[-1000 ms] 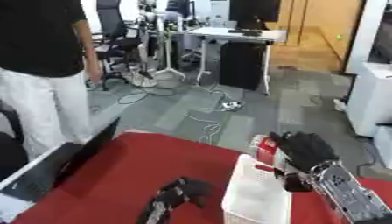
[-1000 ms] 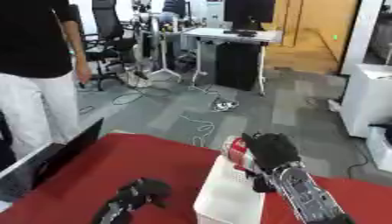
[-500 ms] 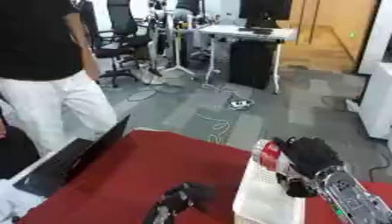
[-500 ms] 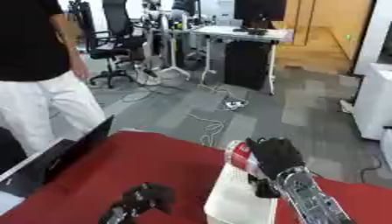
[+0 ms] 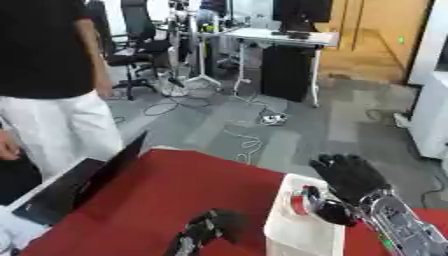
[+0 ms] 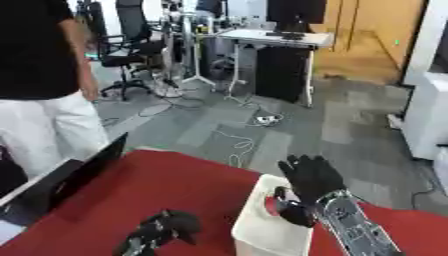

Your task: Pick up objects on the table and place them in the box.

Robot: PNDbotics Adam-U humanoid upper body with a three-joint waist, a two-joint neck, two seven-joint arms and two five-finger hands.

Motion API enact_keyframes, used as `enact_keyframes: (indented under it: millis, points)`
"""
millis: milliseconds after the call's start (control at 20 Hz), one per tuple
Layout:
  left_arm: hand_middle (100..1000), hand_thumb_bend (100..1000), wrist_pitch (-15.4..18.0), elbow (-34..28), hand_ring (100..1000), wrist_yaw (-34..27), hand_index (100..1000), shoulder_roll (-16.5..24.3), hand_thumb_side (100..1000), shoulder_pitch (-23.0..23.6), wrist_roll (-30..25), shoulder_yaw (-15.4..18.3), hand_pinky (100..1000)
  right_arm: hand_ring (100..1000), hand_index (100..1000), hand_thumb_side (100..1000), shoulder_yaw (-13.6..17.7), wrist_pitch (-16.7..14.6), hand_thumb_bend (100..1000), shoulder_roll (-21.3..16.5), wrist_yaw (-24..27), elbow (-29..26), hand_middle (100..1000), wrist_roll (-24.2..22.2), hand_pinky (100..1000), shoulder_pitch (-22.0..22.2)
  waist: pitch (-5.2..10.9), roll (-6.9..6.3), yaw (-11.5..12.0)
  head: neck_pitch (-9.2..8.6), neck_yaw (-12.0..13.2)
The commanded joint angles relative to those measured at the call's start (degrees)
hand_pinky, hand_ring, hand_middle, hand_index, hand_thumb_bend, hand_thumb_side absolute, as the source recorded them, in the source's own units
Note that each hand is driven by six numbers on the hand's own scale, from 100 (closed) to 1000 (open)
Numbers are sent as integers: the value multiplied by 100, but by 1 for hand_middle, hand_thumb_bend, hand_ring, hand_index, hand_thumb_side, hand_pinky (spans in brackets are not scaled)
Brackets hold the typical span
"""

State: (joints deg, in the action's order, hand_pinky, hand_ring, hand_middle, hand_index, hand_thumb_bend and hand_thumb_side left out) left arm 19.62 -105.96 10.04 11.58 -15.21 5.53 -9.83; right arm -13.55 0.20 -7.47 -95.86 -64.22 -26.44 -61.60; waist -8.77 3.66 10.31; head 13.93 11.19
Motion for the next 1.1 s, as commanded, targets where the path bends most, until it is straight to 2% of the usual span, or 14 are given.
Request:
enact_keyframes:
  millis: [50, 450, 550, 600, 650, 700, 750, 800, 950, 1100]
  points:
    - [676, 524, 0, -113, 691, -6, 748, 43, 781, -60, -6, 12, 567, 890, 962, 878, 11, -40, 100, -51, -39, -150, 933, -3, 761, -172, 77, -33, -14, -42, -5]
    - [676, 524, 1, -102, 691, 5, 748, 40, 781, -30, 7, 25, 567, 885, 964, 878, 10, -44, 100, -60, -35, -178, 934, 23, 753, -167, 106, -52, -38, -10, -24]
    - [676, 523, 0, -101, 691, 7, 748, 40, 782, -18, 14, 31, 567, 857, 954, 884, 10, -54, 100, -68, 27, -236, 918, 39, 716, -161, 114, -59, -55, 0, -21]
    - [676, 523, -1, -100, 691, 7, 748, 38, 782, -10, 18, 35, 567, 817, 933, 889, 21, -61, 100, -65, 152, -313, 891, 68, 670, -149, 120, -65, -73, 9, -13]
    - [677, 522, -3, -99, 692, 7, 748, 36, 783, -3, 24, 39, 568, 737, 889, 895, 45, -53, 100, -57, 379, -417, 835, 123, 572, -127, 122, -72, -91, 16, -7]
    - [677, 523, -4, -98, 691, 7, 748, 33, 782, 4, 30, 44, 567, 801, 924, 890, 78, -22, 100, -54, 757, -559, 879, 221, 650, -88, 125, -79, -116, 22, 6]
    - [677, 518, -5, -98, 692, 8, 748, 33, 786, 8, 34, 46, 568, 656, 849, 898, 71, 26, 100, -85, 1050, -644, 786, 270, 486, -65, 126, -81, -127, 25, 11]
    - [677, 517, -6, -96, 693, 6, 750, 30, 786, 11, 40, 47, 568, 600, 823, 901, 102, 85, 100, -78, 1467, -825, 753, 395, 425, -5, 125, -93, -166, 27, 26]
    - [678, 521, -4, -96, 695, -9, 752, 28, 779, 2, 88, 53, 563, 528, 783, 916, 138, 289, 100, -108, 2675, -1418, 696, 768, 343, 266, 127, -131, -282, 25, 77]
    - [681, 516, 11, -105, 698, -34, 758, 26, 775, -58, 191, 53, 559, 496, 750, 948, 208, 403, 100, -24, 3643, -2046, 650, 1277, 315, 679, 129, -197, -431, 4, 129]
